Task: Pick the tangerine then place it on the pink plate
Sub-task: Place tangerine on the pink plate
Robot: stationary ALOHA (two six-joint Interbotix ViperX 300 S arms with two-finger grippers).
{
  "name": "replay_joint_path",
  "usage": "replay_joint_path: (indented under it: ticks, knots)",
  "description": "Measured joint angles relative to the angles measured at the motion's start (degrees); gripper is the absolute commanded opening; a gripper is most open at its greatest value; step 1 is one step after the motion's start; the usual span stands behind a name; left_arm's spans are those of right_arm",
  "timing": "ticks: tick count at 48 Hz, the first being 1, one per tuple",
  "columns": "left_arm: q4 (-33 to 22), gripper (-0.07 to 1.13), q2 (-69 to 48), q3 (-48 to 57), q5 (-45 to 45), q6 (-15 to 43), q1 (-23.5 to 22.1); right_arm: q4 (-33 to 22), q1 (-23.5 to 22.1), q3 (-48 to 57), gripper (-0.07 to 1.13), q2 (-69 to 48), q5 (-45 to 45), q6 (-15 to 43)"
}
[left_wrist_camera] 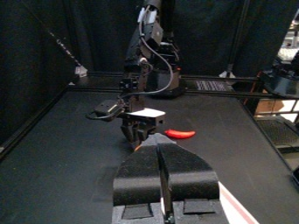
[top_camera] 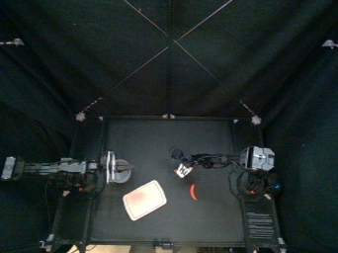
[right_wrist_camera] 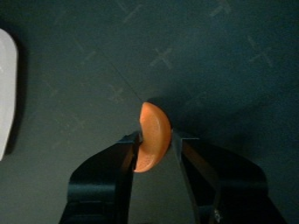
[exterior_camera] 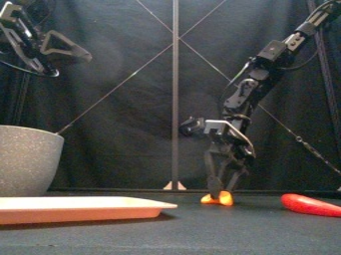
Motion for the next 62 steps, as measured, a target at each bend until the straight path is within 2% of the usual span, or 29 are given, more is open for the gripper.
replay_joint_path:
  ticks: [17, 25, 34, 45, 62]
  knots:
    - [0.0, 0.04, 0.0, 0.0, 0.0, 0.0, -0.1, -0.2, 4.3, -6.1, 0.76, -0.2, 1.1, -0.1]
    - [0.0, 0.04, 0.0, -0.1, 0.0, 0.0, -0.1, -2.9, 6.5, -9.0, 0.76, 0.0, 3.3, -0.1]
    - [0.0, 0.04, 0.0, 0.0, -0.1, 0.0, -0.1, -7.5, 4.7, -8.8, 0.76, 1.2, 8.0, -0.2]
    - [0.0, 0.04, 0.0, 0.6, -0.1, -0.1, -0.1, -13.9, 3.3, -8.7, 0.76, 0.9, 8.6, -0.1]
    - [0.0, 0.04, 0.0, 0.8, 0.0, -0.1, -0.1, -11.4, 3.6, -6.6, 0.76, 2.1, 8.9, -0.1]
